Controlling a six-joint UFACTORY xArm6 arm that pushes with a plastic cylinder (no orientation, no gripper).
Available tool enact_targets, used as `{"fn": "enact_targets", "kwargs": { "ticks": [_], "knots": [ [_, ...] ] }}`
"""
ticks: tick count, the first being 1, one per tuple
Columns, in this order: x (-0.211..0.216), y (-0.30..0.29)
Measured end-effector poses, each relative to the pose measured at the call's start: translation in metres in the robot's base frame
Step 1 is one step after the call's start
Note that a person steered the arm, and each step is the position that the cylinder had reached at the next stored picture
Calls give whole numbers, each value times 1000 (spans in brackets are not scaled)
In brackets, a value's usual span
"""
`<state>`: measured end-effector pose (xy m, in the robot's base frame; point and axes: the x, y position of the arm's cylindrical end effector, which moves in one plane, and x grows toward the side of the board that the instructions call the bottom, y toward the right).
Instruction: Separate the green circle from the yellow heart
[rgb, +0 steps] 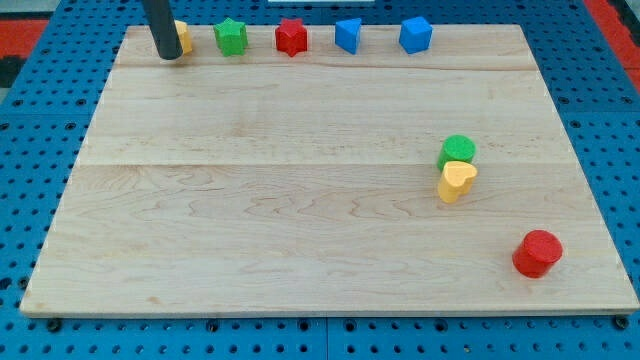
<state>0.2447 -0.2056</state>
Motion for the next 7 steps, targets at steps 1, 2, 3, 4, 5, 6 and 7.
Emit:
{"fn": "enact_targets", "kwargs": {
  "ticks": [1,2,3,4,5,6,7],
  "knots": [
    [3,2],
    [52,38],
    [73,73],
    [73,112],
    [73,209],
    [68,289],
    [93,378]
  ]
}}
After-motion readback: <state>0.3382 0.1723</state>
